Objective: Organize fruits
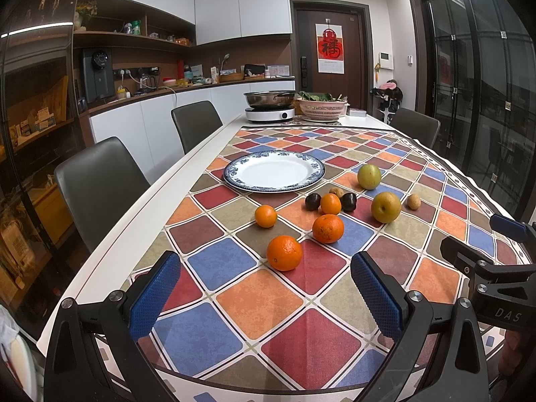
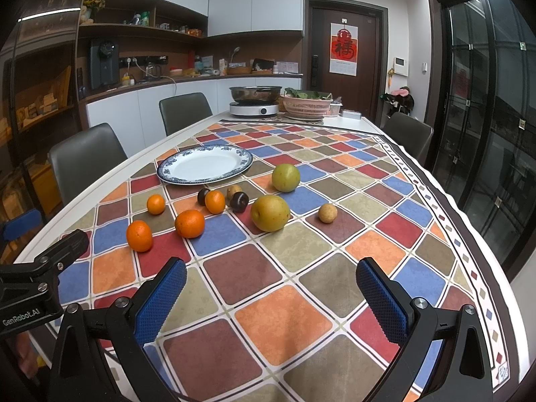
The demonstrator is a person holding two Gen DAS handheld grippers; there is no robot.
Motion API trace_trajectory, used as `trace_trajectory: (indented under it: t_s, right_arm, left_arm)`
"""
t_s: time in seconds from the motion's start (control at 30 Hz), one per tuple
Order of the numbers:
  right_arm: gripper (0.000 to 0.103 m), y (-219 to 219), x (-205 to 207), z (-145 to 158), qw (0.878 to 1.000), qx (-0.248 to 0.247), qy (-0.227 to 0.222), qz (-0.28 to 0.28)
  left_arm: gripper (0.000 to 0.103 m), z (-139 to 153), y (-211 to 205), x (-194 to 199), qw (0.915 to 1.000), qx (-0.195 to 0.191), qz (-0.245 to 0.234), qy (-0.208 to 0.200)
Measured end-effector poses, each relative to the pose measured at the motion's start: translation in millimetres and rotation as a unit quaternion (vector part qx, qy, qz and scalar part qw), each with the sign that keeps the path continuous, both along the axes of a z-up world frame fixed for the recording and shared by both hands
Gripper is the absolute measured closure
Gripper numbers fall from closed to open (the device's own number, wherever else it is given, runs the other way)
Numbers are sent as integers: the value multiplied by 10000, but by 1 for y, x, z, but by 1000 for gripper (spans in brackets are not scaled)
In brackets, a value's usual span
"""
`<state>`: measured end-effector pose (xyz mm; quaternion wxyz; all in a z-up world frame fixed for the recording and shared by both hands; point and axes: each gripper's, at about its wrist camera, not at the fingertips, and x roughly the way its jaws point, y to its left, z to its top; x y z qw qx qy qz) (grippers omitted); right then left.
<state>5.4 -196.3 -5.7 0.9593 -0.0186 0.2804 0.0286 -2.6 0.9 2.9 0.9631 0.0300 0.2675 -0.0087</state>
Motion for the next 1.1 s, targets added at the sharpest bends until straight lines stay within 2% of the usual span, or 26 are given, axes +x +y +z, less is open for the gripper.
trace_trajectory:
  t_s: [0.43,0.63,0.87,1.1]
  right_arm:
    - [1,1,0,0,10000,-12,3,32]
    - [1,7,9,-3,9995,-7,68,307]
    - [1,17,31,1,9967,6,246,770]
    - [6,43,48,-2,9861,-622,137,1535]
  left_arm:
    - [0,0,0,1,10000,9,11,-6]
    - [1,4,0,4,9998,72,-166,39]
    - [14,5,2,17,9982,176,-538,201]
    - [30,-8,0,33,9931,414,-1036,359]
